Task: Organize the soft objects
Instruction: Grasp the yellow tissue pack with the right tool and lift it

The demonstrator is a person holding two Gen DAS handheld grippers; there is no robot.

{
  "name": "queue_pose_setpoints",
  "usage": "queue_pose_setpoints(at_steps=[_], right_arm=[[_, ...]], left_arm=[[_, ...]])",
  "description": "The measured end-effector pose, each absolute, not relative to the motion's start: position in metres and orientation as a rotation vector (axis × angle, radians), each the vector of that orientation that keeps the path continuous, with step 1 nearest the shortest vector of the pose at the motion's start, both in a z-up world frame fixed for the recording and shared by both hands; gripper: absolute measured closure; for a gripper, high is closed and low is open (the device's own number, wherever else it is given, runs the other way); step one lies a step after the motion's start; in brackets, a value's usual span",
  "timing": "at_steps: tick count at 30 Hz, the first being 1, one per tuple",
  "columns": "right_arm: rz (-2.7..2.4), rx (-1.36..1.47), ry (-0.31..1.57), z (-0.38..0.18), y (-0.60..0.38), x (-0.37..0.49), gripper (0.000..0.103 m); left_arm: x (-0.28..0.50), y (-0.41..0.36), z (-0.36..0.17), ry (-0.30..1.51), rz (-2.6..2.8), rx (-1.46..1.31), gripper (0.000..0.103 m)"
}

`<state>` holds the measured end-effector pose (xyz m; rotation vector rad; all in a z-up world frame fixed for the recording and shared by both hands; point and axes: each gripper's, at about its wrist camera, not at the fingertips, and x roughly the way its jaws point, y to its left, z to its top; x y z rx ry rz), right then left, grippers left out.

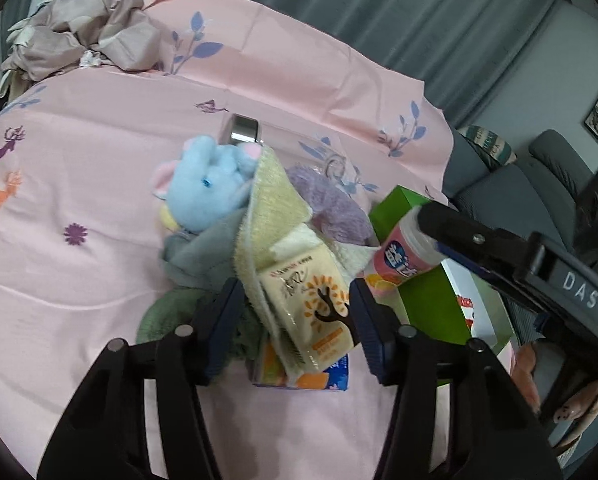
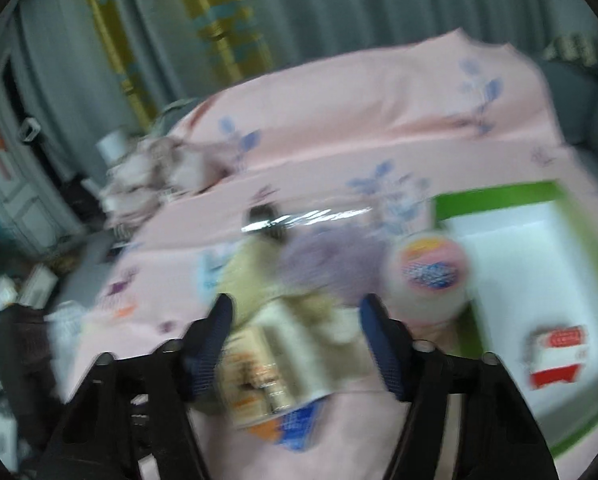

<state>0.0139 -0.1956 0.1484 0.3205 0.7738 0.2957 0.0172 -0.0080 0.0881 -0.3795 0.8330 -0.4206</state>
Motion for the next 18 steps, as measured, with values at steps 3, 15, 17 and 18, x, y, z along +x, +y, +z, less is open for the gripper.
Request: queue_pose_setpoints(at_steps=[3,15,17,18], right_arm=[[0.362,0.381,0.837,0.136,-0.191,0.022,0.064],[0.355,0.377,0.989,0.102,-0.179,0.036,0.064],[0.360,0.389,1.000,0.100,-0.181,0.036,0.064],[0.365,0.396,1.001,0.100,-0.183,0.035,0.064]], left_arm=[[0.020,-0.015,0.081,0.859,-0.452,-0.406,0.061],[0.024,-0.024,0.071,0.917,-0.485,-0.420,0.071],[0.022,-0.022,0.074,0.902,-0.506,-0.424,0.071],[0.022,-0.023,0.075,0.903,-0.509,-0.417,0.071]])
